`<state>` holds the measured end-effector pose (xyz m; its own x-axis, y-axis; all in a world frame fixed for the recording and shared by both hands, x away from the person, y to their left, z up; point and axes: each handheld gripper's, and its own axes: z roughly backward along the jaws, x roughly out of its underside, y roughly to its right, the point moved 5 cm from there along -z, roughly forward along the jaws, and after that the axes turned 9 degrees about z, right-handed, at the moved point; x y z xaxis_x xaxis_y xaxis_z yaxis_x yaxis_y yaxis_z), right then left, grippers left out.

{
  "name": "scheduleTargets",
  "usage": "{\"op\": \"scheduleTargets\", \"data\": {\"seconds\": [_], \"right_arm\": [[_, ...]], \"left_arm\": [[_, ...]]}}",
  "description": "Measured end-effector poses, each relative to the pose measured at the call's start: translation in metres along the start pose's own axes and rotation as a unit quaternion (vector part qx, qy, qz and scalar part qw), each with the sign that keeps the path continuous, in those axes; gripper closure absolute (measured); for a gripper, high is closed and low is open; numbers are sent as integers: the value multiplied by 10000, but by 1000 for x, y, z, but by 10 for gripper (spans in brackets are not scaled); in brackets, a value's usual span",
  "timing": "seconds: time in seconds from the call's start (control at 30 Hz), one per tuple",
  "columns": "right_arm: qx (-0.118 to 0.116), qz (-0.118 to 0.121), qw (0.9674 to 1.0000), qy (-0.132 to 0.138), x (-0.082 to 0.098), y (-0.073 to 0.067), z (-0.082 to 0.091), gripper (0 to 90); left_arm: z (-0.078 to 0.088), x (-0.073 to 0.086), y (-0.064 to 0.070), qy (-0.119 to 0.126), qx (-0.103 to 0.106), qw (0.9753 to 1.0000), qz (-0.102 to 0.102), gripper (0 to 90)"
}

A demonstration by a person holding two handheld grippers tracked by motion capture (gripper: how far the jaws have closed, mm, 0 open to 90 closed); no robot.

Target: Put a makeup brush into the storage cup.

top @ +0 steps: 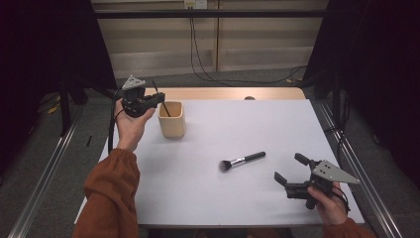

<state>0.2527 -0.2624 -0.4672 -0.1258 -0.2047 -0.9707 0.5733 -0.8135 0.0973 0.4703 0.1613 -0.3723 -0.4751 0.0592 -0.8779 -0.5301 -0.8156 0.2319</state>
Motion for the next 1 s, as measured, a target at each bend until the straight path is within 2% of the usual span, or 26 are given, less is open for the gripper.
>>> {"op": "scheduleTargets", "data": {"seconds": [0.27,0.77,1.0], "right_arm": [[-18,-28,10000,2,0,0,0,0],[-24,-36,10000,-7,0,0,1,2],[-2,-45,10000,-11,0,0,0,3]], "left_arm": [[-5,8,0,-92,61,9999,27,857],[-14,25,-12,-296,-34,9995,98,856],[-18,30,-11,-375,-13,9993,21,855]]}}
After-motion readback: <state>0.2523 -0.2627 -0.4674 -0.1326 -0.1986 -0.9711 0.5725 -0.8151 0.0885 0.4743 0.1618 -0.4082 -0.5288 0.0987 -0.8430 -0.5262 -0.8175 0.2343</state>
